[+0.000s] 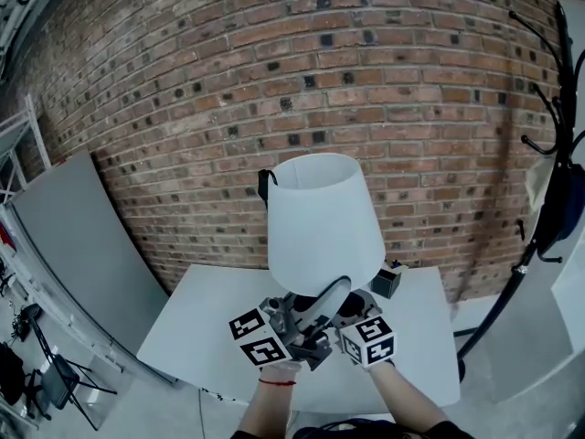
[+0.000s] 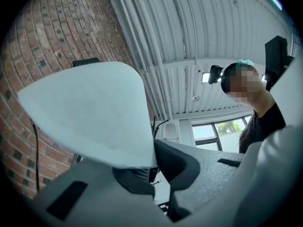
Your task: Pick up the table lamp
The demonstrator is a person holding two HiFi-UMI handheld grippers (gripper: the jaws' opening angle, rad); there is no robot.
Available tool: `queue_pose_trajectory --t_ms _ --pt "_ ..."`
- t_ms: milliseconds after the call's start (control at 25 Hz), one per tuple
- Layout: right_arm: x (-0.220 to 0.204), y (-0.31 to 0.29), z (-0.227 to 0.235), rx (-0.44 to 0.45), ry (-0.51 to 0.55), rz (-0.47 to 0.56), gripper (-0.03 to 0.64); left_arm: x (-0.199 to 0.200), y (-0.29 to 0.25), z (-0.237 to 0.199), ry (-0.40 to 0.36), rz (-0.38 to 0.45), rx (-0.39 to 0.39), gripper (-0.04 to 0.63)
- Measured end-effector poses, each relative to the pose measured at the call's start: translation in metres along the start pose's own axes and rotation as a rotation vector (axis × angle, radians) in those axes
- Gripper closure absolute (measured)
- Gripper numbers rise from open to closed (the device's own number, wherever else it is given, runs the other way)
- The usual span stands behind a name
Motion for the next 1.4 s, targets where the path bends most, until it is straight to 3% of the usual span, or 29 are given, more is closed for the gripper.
queue_pose_trajectory --t_ms 680,1400 --pt "0.058 0.002 -0.018 0.045 0.013 0.085 0.464 0.048 -0.022 0.012 -0.08 0.007 -0.029 0.583" --pt "0.079 0.016 -0.022 0.055 0.044 0.123 0.463 0.062 -0.034 0.03 -0.124 0.021 -0.04 0.583"
Point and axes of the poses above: the fingertips, and each gripper's own axes: y backward along the fingers, z to its right, x out of its top, the point moved 1 cm from there along y, backward along the fingers, and after that the axes turned 13 degrees about -y, right-handed, at the moved point
